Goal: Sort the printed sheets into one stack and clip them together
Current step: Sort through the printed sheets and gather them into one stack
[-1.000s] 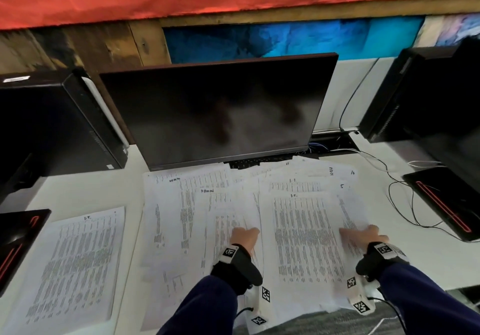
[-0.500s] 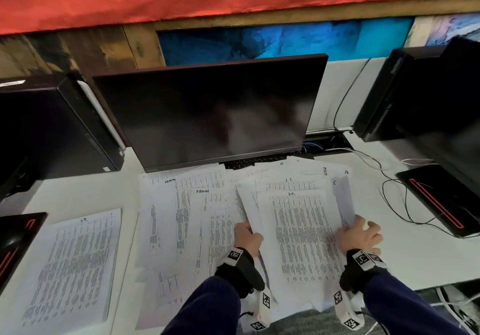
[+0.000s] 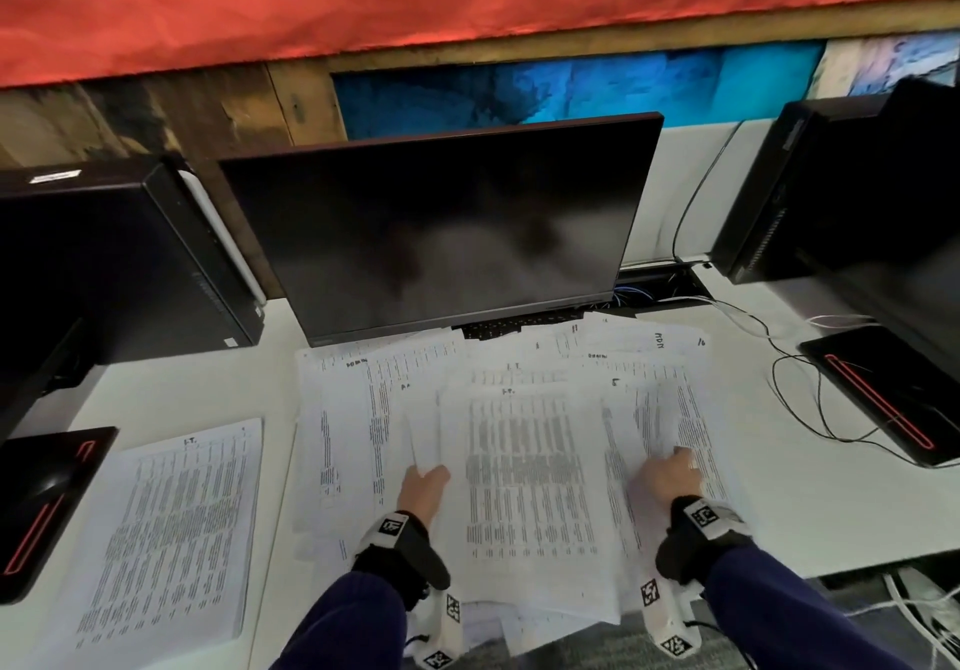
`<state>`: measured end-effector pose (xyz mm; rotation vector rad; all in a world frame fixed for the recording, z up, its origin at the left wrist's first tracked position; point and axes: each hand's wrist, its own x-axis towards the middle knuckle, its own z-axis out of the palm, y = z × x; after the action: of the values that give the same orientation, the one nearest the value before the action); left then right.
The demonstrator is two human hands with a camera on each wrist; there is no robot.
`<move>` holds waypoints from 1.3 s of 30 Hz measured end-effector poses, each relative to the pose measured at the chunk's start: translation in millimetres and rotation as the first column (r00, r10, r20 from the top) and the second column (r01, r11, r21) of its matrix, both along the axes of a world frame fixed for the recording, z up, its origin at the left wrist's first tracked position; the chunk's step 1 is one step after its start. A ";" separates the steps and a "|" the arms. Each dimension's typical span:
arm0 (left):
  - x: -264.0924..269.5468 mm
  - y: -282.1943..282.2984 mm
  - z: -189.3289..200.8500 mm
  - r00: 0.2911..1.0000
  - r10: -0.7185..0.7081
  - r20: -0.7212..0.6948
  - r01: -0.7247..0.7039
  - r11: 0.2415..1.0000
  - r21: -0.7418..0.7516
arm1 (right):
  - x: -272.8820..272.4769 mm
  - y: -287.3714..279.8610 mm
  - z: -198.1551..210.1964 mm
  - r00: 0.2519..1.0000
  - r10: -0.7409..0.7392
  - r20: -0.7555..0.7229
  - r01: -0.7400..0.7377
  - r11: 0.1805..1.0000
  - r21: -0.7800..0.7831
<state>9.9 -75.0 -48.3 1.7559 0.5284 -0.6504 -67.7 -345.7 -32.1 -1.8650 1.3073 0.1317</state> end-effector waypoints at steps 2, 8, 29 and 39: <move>0.0 7.7 -9.5 0.999 0.005 -0.033 -0.006 0.999 -0.040 | 3.1 22.5 1.8 0.995 0.016 0.095 -0.030 0.989 0.145; -9.7 8.2 -14.8 0.981 -0.175 0.085 0.181 0.981 -0.064 | 3.1 51.8 -8.1 0.986 0.007 0.169 -0.062 0.945 0.322; 32.0 52.9 84.2 0.913 0.131 0.386 0.069 0.884 -0.463 | 36.5 58.3 98.6 0.670 -0.161 0.725 -0.446 0.693 0.566; 26.4 49.3 87.1 0.824 0.262 0.503 -0.076 0.930 -0.360 | 40.9 88.9 96.8 0.638 -0.065 0.767 -0.472 0.754 0.456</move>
<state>36.3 -25.7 38.8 1.4629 0.1613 -0.0771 -26.8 -256.8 64.7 -1.2291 0.3473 -0.0793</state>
